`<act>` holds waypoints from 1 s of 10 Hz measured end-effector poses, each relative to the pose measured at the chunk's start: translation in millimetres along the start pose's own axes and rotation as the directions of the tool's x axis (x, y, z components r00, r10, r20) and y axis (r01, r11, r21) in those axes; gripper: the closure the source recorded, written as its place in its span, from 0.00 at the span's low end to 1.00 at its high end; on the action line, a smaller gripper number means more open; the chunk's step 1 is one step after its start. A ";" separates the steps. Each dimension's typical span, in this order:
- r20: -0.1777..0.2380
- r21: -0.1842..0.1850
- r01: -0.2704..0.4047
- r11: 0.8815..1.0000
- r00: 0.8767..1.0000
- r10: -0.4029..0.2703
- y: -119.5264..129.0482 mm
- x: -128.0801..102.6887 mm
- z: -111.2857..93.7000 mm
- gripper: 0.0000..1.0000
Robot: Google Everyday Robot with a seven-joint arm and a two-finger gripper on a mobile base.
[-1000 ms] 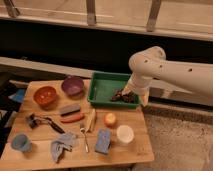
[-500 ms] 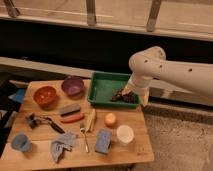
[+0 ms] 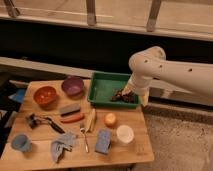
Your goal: Wipe purple bowl with brush
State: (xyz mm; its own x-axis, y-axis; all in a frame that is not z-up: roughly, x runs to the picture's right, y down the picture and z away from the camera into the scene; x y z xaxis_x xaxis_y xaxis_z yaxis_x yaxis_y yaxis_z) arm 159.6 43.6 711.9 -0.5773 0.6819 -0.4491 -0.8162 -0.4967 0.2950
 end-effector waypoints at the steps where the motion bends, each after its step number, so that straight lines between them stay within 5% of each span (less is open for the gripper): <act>1: 0.000 0.000 0.000 1.000 1.000 0.000 0.0 0.0 -0.1 0.27; 10: 0.011 0.008 0.001 1.000 1.000 -0.001 -1.0 -0.5 -0.6 0.27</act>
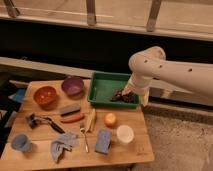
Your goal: Wipe purple bowl with brush
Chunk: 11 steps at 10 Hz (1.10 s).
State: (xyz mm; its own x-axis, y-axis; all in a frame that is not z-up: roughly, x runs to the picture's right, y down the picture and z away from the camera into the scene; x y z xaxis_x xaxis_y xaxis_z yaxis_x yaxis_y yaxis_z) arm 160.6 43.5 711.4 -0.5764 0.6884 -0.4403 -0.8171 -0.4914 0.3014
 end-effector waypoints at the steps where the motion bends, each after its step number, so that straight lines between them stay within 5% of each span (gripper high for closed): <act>1: 0.010 -0.004 0.014 1.000 1.000 -0.014 3.5 2.0 -3.1 0.27; 4: 0.020 -0.020 0.110 0.994 0.994 -0.109 39.8 21.1 -5.8 0.27; 6: 0.023 -0.042 0.223 0.974 0.975 -0.222 90.4 48.9 -7.2 0.27; 7: 0.025 -0.059 0.288 0.956 0.957 -0.287 115.9 66.0 -8.6 0.27; 10: 0.029 -0.133 0.479 0.868 0.877 -0.480 165.0 123.5 -22.1 0.27; 11: 0.031 -0.137 0.490 0.861 0.871 -0.491 166.9 127.1 -23.1 0.27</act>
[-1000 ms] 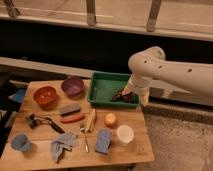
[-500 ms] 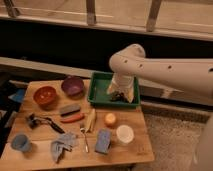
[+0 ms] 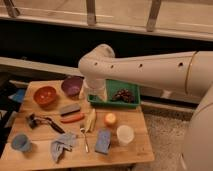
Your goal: Wipe purple bowl with brush
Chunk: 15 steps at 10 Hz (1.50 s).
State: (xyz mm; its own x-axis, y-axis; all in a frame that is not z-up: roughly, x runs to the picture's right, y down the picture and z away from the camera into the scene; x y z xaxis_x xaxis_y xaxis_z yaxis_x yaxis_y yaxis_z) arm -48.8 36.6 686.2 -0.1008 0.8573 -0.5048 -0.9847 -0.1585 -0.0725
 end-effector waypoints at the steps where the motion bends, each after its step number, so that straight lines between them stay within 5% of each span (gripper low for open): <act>1: 0.001 0.001 -0.002 1.000 1.000 0.002 -1.3 -0.5 0.0 0.27; 4: 0.002 -0.003 0.017 1.000 1.000 -0.017 1.6 -0.7 1.7 0.27; 6: 0.000 -0.025 0.101 0.995 0.995 -0.101 20.5 -1.0 8.3 0.27; 8: -0.009 -0.083 0.209 0.974 0.978 -0.210 65.4 2.2 19.4 0.27; 10: -0.019 -0.159 0.312 0.937 0.948 -0.319 116.7 8.1 32.1 0.27; 11: -0.022 -0.174 0.331 0.928 0.940 -0.340 126.3 10.0 34.8 0.27; 15: -0.021 -0.172 0.332 0.927 0.940 -0.341 126.0 9.2 35.0 0.27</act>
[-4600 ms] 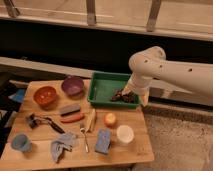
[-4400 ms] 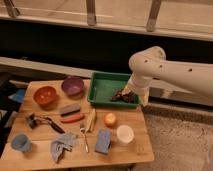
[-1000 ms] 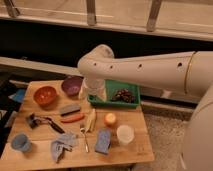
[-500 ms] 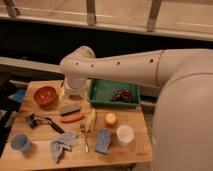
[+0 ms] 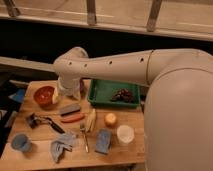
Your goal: Wipe purple bowl with brush
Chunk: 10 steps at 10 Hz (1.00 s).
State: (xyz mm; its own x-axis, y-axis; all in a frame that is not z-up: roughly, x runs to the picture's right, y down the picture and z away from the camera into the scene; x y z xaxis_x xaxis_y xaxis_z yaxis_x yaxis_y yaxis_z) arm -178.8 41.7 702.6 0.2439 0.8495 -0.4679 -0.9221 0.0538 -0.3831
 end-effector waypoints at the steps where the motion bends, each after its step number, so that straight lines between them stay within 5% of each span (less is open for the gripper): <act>1: 0.001 0.007 0.005 1.000 1.000 -0.005 -1.3 0.0 0.8 0.27; 4: -0.004 -0.003 0.065 0.998 0.998 -0.065 23.0 -11.7 20.9 0.27; 6: -0.021 -0.037 0.109 0.993 0.994 -0.110 55.7 -31.5 53.0 0.27; 10: -0.089 -0.089 0.157 0.984 0.982 -0.164 83.7 -36.0 112.2 0.27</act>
State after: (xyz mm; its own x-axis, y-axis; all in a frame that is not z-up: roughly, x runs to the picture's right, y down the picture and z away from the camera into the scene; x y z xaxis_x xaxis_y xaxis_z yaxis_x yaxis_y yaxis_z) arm -298.5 74.5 776.7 0.4179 0.7791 -0.4673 -0.8420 0.1389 -0.5213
